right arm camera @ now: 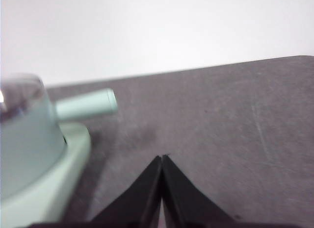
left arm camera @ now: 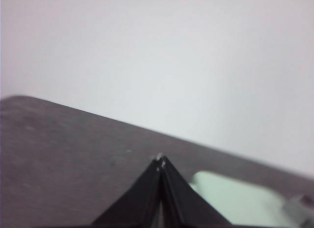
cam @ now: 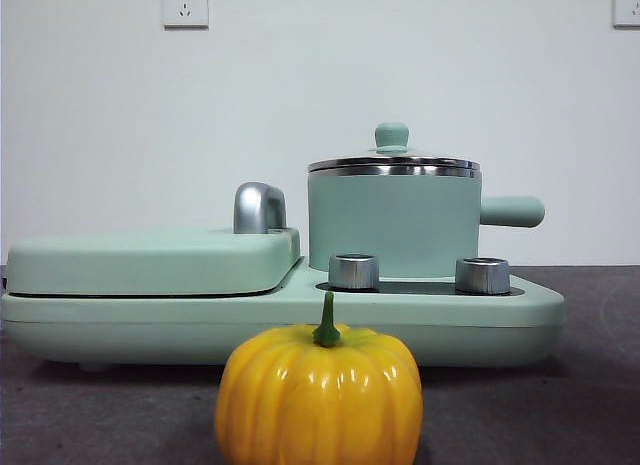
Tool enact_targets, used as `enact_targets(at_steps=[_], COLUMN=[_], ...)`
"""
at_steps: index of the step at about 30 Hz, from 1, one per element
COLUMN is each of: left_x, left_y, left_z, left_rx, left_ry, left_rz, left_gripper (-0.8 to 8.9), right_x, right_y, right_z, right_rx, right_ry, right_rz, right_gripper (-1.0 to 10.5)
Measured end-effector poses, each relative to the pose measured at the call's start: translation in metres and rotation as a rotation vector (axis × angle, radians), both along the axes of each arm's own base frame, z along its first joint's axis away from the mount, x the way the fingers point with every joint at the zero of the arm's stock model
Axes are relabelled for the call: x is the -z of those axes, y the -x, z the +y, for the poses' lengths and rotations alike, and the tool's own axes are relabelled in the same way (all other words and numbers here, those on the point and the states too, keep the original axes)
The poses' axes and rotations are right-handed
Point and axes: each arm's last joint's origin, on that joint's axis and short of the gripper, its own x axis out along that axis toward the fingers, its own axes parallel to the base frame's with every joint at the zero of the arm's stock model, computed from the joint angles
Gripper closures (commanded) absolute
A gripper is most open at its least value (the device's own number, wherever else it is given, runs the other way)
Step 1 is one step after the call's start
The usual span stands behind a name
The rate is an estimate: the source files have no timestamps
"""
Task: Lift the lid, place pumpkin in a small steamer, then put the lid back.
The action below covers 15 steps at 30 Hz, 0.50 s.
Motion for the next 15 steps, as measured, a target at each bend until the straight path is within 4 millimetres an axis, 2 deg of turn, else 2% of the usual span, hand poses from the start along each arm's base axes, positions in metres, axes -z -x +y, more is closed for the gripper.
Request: enact_targets(at_steps=[8, 11, 15], left_x=[-0.004, -0.008, -0.030], left_y=[0.001, 0.002, 0.008], left_z=[0.000, 0.000, 0.000], left_rx=[0.063, 0.092, 0.133], left_ry=[0.386, 0.502, 0.554], left_rz=[-0.035, -0.075, -0.180], left_gripper=[8.07, 8.06, 8.06], right_x=[-0.024, -0.043, -0.072], right_y=[0.004, 0.009, 0.020], right_z=[-0.002, -0.002, -0.001], right_rx=[0.034, 0.014, -0.030], right_ry=[-0.428, -0.489, -0.505], right_rz=[-0.121, -0.181, -0.290], right_gripper=[9.4, 9.4, 9.4])
